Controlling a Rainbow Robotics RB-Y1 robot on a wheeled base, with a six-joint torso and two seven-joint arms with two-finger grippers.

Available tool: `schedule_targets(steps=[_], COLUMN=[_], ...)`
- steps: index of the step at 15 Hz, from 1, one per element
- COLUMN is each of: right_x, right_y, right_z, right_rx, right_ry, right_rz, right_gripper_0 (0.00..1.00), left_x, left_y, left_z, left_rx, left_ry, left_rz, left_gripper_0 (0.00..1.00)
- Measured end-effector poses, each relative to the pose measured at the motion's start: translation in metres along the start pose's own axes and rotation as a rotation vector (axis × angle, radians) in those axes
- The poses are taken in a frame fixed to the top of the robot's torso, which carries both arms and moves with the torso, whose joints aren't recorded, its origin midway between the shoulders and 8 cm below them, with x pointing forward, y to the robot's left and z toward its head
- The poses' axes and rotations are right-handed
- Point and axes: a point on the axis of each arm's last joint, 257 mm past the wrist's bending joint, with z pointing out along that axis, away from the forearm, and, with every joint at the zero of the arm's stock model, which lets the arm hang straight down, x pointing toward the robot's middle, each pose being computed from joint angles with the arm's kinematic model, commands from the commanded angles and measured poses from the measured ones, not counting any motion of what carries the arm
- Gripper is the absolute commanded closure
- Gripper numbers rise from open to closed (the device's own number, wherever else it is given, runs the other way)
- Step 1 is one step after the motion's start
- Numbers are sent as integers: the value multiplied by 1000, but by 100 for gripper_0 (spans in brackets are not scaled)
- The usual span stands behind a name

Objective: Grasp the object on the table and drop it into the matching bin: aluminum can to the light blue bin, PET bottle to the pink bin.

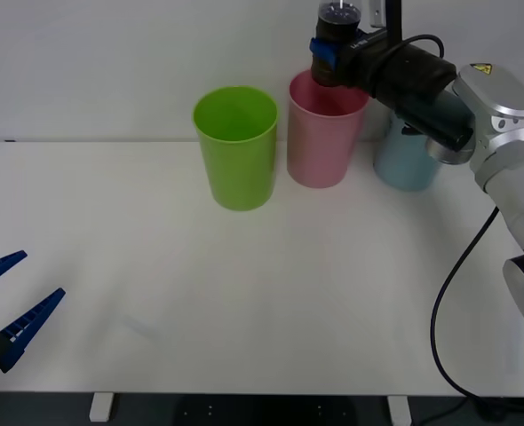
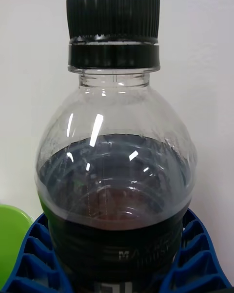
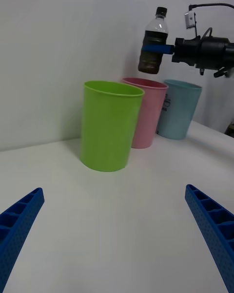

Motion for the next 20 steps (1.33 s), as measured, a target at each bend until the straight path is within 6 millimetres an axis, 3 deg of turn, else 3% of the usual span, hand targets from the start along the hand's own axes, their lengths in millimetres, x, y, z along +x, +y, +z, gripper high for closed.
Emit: schedule_targets(steps=[1, 3, 11, 15, 20], right_x=[0, 0, 0, 2, 4], right_y=[0, 0, -2, -2, -1], right_z=[0, 0, -9, -38, -96], right_rx=[1, 1, -12, -32, -42], right_ry=[0, 0, -24, -64, -114], right_rz=[-1, -3, 23, 26, 5], right_gripper_0=[81, 0, 0, 0, 0], left_x=[0, 0, 0, 0, 0], left_y=[0, 0, 0, 0, 0], left_z=[0, 0, 0, 0, 0], left_rx=[0, 0, 0, 0, 0], left_ry=[0, 0, 0, 0, 0], left_rz=[0, 0, 0, 0, 0], left_gripper_0=[0, 0, 0, 0, 0])
